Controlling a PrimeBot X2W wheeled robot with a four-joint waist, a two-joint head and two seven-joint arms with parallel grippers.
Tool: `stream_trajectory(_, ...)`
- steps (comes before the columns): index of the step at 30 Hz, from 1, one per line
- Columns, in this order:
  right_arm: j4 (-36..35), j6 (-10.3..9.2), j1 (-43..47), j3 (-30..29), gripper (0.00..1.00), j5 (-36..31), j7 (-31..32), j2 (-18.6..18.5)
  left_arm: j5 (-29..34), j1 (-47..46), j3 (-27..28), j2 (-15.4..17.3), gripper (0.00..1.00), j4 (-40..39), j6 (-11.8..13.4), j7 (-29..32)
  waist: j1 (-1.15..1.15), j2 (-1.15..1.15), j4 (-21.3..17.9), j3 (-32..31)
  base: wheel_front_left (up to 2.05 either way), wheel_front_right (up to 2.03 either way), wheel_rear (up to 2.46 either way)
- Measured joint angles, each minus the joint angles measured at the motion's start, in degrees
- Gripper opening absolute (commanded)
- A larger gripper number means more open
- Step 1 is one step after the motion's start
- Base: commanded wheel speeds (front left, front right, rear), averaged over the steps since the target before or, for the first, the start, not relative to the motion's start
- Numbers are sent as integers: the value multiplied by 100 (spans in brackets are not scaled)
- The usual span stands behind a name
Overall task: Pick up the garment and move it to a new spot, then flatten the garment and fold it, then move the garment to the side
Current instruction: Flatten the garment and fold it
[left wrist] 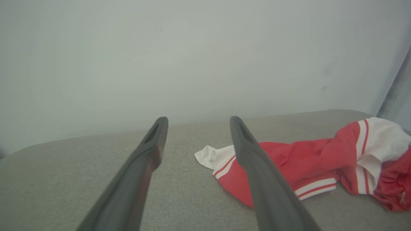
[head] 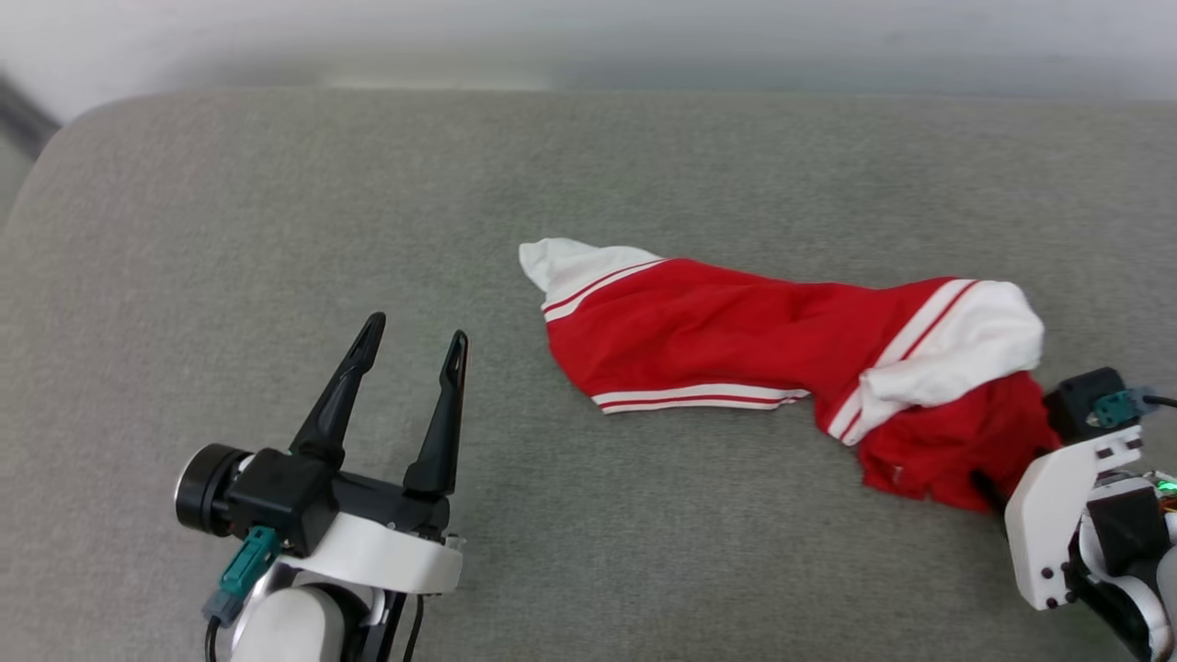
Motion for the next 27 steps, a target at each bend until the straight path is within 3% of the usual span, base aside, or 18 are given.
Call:
stream_trajectory(10,826,-1,-151,-29,100,-87,-293,-177,47,-157,21,-123,100,70,-63,0,-1,0,532,379,0,0,0)
stream_trajectory(11,883,-1,-177,-12,28,-65,-305,-197,51,-163,20,-130,100,85,-64,0,-1,0,564,398,0,0,0)
stream_trajectory(12,937,-1,-197,4,0,-46,-360,-221,51,-165,22,-141,100,98,-65,0,-1,0,593,407,0,0,0)
stream_trajectory(21,1140,3,-482,-70,0,-303,-996,-576,59,-142,92,-216,100,169,-89,0,1,0,589,92,0,0,0)
stream_trajectory(27,579,1,-939,-182,0,-795,-1491,-983,48,-42,159,-264,100,174,-92,0,0,0,571,-179,0,0,0)
